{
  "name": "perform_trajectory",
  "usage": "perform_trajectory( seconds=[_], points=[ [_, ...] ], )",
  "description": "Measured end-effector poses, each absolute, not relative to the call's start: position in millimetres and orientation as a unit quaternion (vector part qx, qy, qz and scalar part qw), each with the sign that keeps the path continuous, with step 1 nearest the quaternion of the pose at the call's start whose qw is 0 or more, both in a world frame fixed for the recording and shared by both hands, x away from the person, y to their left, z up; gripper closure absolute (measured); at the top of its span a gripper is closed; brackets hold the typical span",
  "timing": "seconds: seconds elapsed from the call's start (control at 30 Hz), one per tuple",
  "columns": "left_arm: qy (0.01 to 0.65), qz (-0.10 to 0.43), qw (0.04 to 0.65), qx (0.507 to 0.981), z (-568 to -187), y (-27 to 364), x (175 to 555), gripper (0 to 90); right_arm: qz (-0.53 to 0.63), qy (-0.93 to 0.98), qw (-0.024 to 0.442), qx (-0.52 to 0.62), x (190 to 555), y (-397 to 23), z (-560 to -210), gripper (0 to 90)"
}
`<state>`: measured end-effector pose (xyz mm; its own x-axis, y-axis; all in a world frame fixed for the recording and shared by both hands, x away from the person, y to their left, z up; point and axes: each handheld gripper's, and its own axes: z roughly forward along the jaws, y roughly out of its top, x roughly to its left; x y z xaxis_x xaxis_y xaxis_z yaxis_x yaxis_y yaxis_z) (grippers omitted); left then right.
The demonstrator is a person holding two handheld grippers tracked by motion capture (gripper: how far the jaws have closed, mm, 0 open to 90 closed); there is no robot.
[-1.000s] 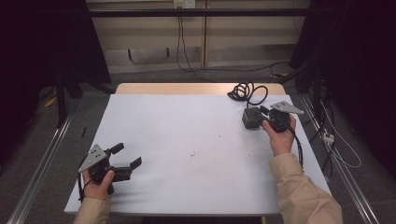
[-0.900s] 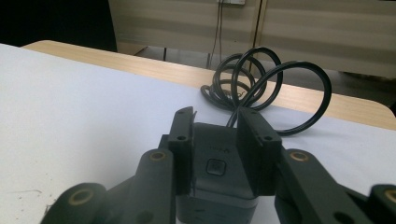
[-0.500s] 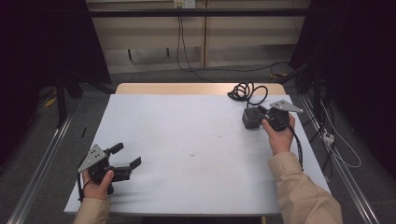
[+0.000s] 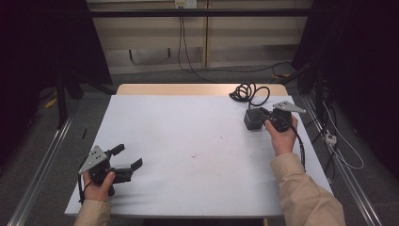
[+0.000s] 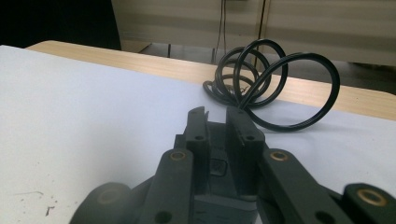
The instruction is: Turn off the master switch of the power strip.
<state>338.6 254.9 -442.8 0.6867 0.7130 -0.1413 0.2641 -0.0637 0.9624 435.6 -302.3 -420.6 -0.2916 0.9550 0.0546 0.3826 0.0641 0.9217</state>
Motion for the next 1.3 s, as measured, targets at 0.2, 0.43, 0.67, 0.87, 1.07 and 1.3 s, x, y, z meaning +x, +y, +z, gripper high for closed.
perform_trajectory(
  seconds=[0.2,0.43,0.67,0.87,1.07,1.3],
  points=[
    [0.347,0.19,0.59,0.704,-442.9,254.9,338.6,3.9,0.46,0.659,0.304,0.512,437.1,-302.9,-422.9,83.7],
    [0.348,0.189,0.59,0.704,-443.2,254.9,338.6,3.9,0.454,0.666,0.298,0.511,438.7,-302.0,-426.2,86.3],
    [0.349,0.188,0.59,0.704,-443.4,254.6,338.6,3.9,0.45,0.67,0.298,0.51,440.9,-302.1,-429.8,88.7],
    [0.349,0.189,0.59,0.703,-443.6,254.8,338.7,3.9,0.447,0.672,0.297,0.51,441.6,-302.2,-431.6,90.0],
    [0.349,0.188,0.589,0.704,-443.6,254.6,338.7,3.9,0.44,0.678,0.299,0.507,441.8,-302.5,-433.0,90.0],
    [0.349,0.189,0.589,0.704,-443.6,254.7,338.7,3.9,0.436,0.68,0.301,0.507,442.5,-302.7,-433.8,90.0]
  ],
)
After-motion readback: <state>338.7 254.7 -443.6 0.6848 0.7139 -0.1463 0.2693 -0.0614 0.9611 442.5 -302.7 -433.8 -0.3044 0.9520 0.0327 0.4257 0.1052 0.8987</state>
